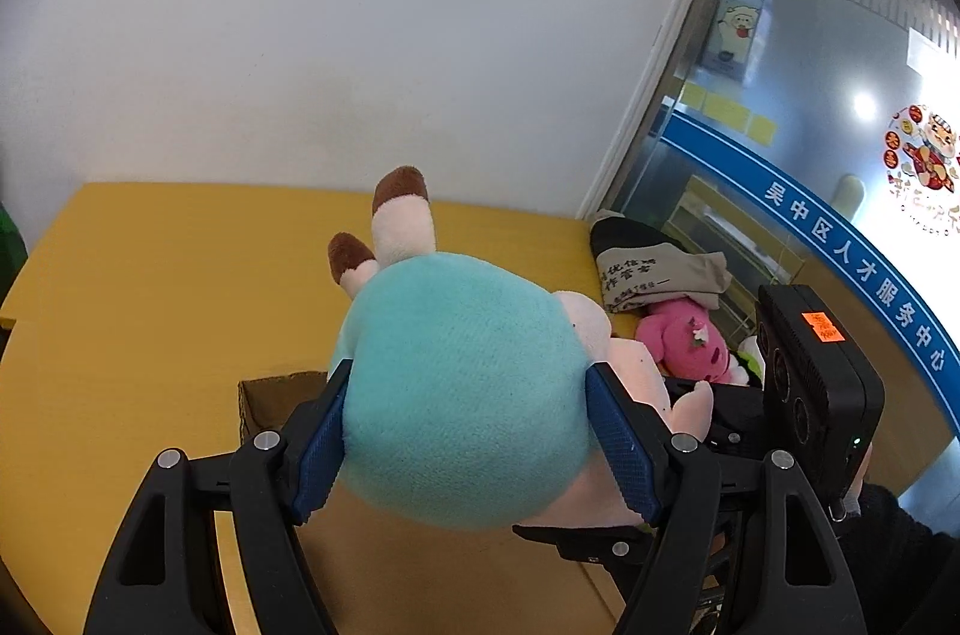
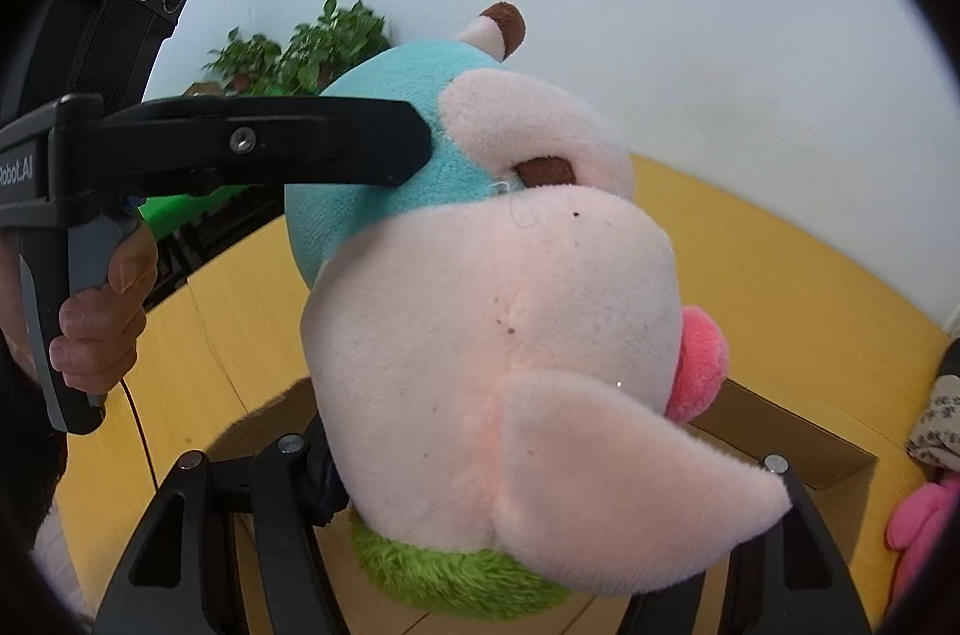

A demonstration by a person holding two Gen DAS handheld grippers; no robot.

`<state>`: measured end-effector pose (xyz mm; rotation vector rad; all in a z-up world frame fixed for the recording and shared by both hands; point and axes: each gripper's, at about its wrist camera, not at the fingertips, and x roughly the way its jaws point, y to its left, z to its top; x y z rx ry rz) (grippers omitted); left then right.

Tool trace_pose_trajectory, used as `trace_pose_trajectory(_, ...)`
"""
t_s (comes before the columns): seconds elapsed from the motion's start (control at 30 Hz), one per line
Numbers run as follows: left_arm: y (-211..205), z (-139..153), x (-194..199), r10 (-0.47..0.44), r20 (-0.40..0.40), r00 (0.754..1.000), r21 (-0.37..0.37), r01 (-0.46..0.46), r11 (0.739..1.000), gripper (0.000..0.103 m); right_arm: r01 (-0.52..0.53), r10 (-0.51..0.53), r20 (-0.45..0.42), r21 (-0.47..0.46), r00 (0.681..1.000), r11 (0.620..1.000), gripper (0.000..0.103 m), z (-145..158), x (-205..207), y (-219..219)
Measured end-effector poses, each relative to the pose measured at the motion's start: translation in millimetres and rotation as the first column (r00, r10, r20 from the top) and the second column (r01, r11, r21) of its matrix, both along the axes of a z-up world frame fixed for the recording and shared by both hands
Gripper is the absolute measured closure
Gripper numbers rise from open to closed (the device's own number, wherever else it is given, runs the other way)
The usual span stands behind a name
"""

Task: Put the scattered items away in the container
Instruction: 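Lift the plush pig with the right gripper over the cardboard box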

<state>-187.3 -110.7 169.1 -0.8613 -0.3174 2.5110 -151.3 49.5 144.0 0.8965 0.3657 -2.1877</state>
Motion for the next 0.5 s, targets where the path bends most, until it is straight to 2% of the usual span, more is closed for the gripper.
trace_pose_trajectory(0.17, -5.3, -43.9, -13.6, 0.051, 0.069, 0.996, -0.004, -0.051, 0.999, 0.025, -0.115, 0.113, 0.052, 0.055, 0.992, 0.992, 0.037, -38.6, -27.7, -9.4)
trace_pose_trajectory(0.33, -0.9, -82.1, -25.9, 0.093, 0.139, 0.986, -0.045, -0.088, 0.995, 0.026, -0.267, 0.259, 0.081, 0.095, 0.962, 0.959, 0.037, -79.1, -73.1, -7.3)
trace_pose_trajectory(0.5, 5.2, -119.8, -38.7, 0.135, 0.225, 0.965, -0.108, -0.112, 0.988, 0.026, -0.304, 0.289, 0.12, 0.136, 0.95, 0.943, 0.037, -113.3, -108.3, -14.7)
